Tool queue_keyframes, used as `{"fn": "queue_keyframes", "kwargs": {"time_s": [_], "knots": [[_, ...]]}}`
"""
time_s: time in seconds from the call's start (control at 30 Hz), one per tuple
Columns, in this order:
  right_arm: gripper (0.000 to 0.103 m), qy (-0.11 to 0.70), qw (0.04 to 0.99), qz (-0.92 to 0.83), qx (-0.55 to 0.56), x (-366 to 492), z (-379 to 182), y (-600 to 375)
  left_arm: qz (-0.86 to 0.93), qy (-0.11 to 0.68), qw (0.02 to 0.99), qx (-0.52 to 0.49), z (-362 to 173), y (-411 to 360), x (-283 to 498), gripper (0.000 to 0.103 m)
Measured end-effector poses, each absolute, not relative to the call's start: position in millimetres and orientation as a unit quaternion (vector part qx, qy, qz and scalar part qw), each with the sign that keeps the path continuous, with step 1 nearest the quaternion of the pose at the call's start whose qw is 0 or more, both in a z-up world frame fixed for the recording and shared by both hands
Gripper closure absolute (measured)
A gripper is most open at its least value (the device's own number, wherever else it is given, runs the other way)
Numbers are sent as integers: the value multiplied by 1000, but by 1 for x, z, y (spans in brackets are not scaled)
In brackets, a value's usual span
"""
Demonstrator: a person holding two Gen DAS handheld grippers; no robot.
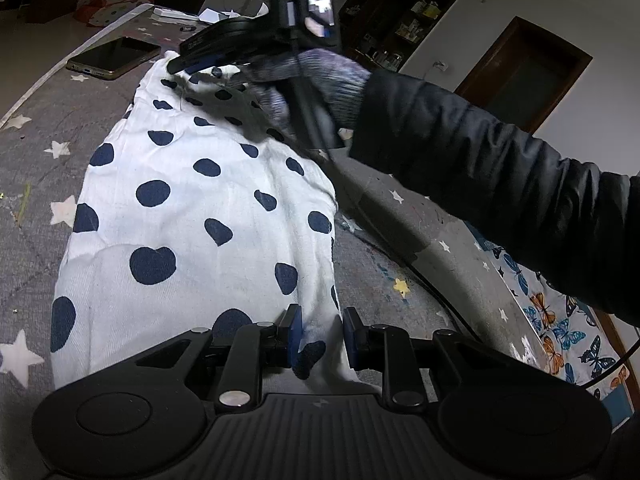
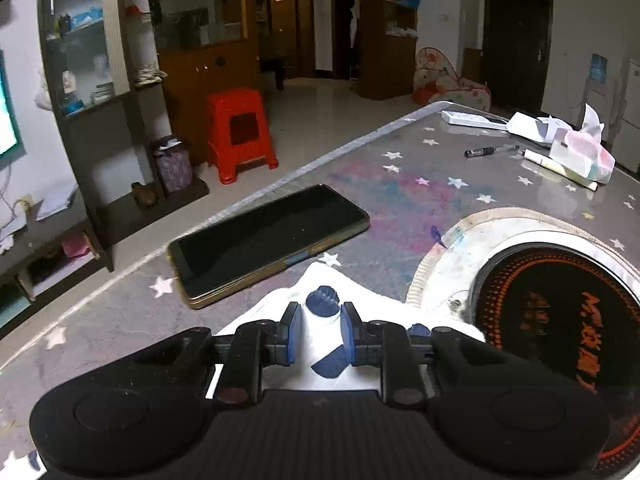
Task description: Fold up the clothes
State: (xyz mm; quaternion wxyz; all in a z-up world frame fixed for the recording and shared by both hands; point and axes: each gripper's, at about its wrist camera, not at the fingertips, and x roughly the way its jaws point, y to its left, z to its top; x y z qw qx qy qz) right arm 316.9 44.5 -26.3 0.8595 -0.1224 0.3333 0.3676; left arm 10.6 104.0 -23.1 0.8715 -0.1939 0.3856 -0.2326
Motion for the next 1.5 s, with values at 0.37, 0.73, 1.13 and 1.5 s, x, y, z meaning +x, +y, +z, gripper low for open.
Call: {"fn": "queue_keyframes", "kwargs": {"time_s": [0.37, 0.73, 1.13, 1.5], "knots": [[81, 335, 841, 398, -149, 287, -1, 25, -225, 385, 874, -194, -19, 103, 10, 78], [69, 348, 797, 458, -181, 175, 11, -31, -186, 357, 895, -191, 3, 122, -15, 73], [68, 342, 782, 483, -195, 86, -9, -72, -114, 365, 889, -250, -10, 164, -41, 76], [68, 312, 760, 542, -176, 28, 9, -75, -113, 346, 904, -223, 6, 152, -64, 76]]}}
